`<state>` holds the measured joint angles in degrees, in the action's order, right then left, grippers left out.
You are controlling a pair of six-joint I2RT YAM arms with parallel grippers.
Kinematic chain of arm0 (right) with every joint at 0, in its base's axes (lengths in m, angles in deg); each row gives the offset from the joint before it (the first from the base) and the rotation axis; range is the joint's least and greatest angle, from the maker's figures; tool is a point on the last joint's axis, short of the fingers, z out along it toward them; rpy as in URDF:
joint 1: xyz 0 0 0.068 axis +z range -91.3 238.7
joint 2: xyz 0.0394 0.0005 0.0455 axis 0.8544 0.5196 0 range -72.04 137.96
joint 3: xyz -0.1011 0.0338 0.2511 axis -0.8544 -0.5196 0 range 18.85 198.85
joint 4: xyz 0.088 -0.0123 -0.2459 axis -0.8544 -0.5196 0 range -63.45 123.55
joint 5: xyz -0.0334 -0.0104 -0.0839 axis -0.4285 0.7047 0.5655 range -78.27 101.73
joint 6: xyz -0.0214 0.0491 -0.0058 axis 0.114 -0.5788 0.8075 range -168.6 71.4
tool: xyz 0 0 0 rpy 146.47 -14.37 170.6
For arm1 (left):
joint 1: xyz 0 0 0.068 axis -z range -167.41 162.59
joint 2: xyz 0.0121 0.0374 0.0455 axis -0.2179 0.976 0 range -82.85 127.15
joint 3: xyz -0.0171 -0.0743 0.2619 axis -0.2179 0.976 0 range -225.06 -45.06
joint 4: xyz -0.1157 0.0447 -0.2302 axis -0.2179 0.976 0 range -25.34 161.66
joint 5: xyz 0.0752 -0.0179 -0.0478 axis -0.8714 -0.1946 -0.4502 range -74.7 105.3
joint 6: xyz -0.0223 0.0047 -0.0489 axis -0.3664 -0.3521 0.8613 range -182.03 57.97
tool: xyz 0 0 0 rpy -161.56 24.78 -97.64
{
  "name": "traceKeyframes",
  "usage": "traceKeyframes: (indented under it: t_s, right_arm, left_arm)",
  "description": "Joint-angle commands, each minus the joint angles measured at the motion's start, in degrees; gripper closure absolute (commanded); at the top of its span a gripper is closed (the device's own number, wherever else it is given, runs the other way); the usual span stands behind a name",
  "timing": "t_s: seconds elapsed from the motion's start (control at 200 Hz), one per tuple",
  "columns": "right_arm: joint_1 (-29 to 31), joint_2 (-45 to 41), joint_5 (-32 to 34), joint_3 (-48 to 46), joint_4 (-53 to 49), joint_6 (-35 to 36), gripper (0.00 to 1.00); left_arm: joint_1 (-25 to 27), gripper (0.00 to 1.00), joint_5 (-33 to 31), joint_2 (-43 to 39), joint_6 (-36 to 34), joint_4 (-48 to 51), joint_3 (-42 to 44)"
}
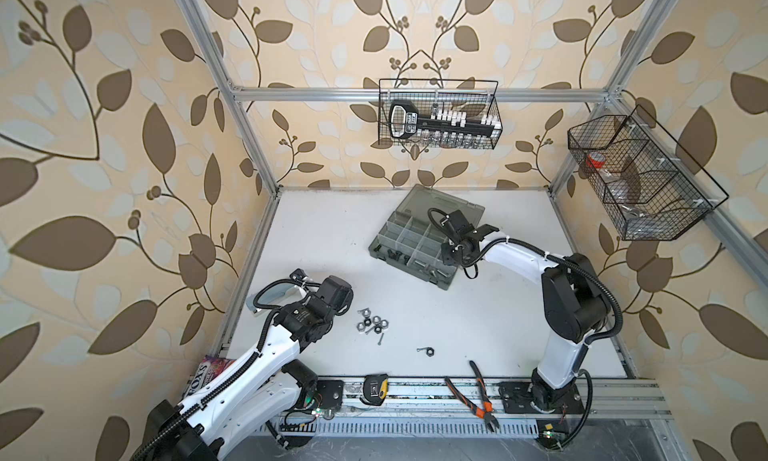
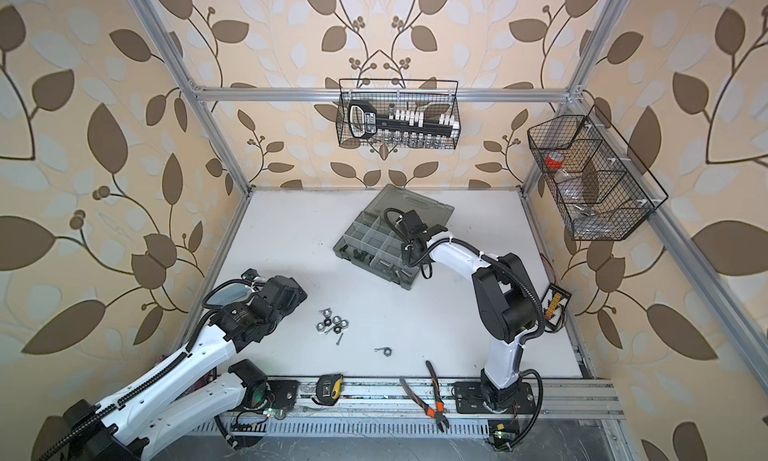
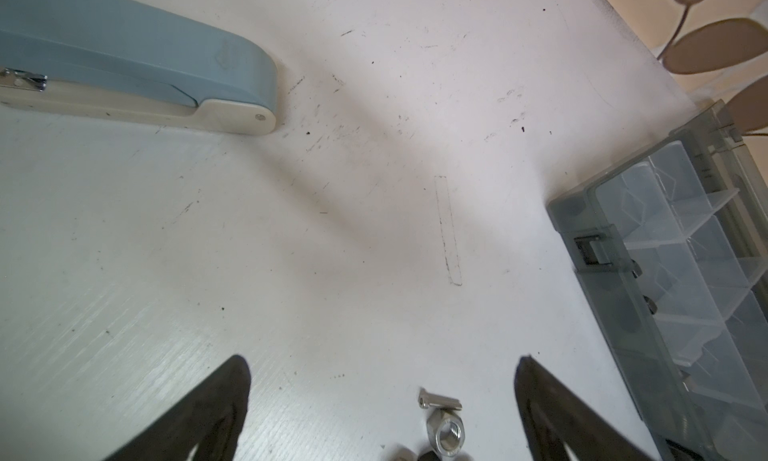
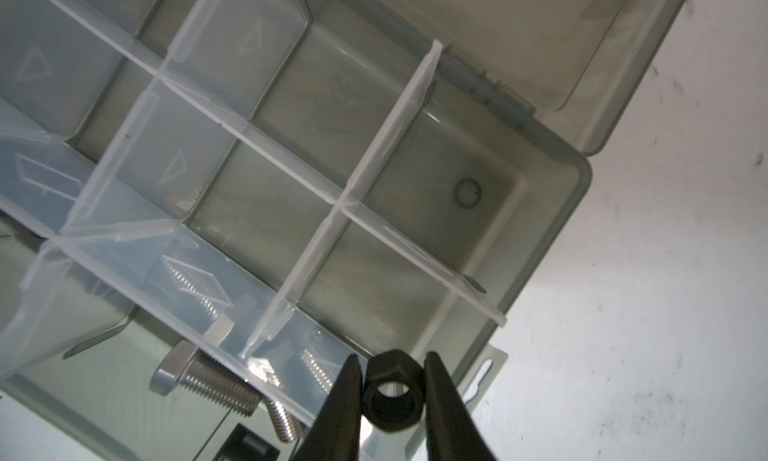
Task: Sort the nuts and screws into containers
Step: 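Carry the black nut with the right gripper into an empty box compartment, then open the right gripper to release the black nut in the compartment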
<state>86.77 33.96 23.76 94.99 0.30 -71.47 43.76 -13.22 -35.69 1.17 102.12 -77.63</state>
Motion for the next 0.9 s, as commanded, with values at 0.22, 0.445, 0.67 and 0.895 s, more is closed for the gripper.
traceKeyframes:
  t_s: [0.22, 0.445, 0.67, 0.895]
  right_arm:
    - [-0.56, 2.25, -0.78, 1.3, 1.01, 0.9, 0.67]
    - [-0.56, -1.0, -0.52, 0.99, 0.41, 0.83, 0.66]
    - [0.67, -10.82, -0.27, -2.9, -0.93, -0.36, 0.65]
    - [6.11, -20.32, -0.63, -11.88, -3.59, -3.09, 0.64]
  left_arm:
    - [0.24, 0.01, -1.02, -0.04, -0.45, 0.96, -1.72]
    - [0.28, 0.01, -0.98, -0.07, -0.45, 1.22, -1.96]
    - [0.24, 0.01, -1.26, -0.14, -0.42, 1.22, -2.06]
    - [0.24, 0.01, -1.5, 0.13, -0.53, 1.38, -2.53]
